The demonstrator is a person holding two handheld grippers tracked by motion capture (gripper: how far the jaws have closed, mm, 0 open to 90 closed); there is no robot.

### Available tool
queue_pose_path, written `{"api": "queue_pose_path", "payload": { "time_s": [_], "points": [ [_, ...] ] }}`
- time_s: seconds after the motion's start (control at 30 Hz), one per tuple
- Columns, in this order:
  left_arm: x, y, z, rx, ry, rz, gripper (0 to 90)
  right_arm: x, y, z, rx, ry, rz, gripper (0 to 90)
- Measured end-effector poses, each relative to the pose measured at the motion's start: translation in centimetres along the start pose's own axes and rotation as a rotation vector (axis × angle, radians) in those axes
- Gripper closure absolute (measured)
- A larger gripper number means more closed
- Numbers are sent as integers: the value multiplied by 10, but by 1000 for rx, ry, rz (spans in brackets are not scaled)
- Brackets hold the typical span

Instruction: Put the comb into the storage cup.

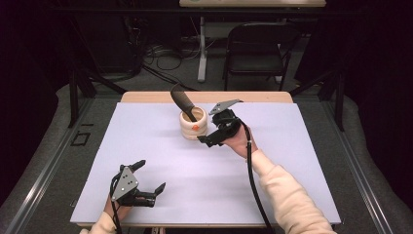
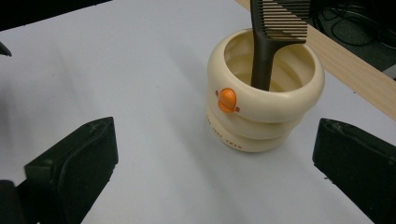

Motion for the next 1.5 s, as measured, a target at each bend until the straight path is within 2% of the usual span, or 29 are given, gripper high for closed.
{"api": "queue_pose_path", "payload": {
  "time_s": [0.5,0.9,1.5],
  "points": [
    [0,1,0,3,4,2,0,9,-20,32,-2,19,-2,0],
    [0,1,0,5,3,3,0,16,-32,54,22,20,10,0],
    [0,0,0,5,3,6,0,26,-49,73,22,24,24,0]
  ]
}}
Point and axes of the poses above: each handheld gripper's, and its own axes: y roughly forward along the jaws, z roughly out of its underside, x roughly to its left, the point moved 1 cm from there along y, roughly forward along the jaws, and after that the axes turned 3 degrees about -y, right-handed, at the moved point
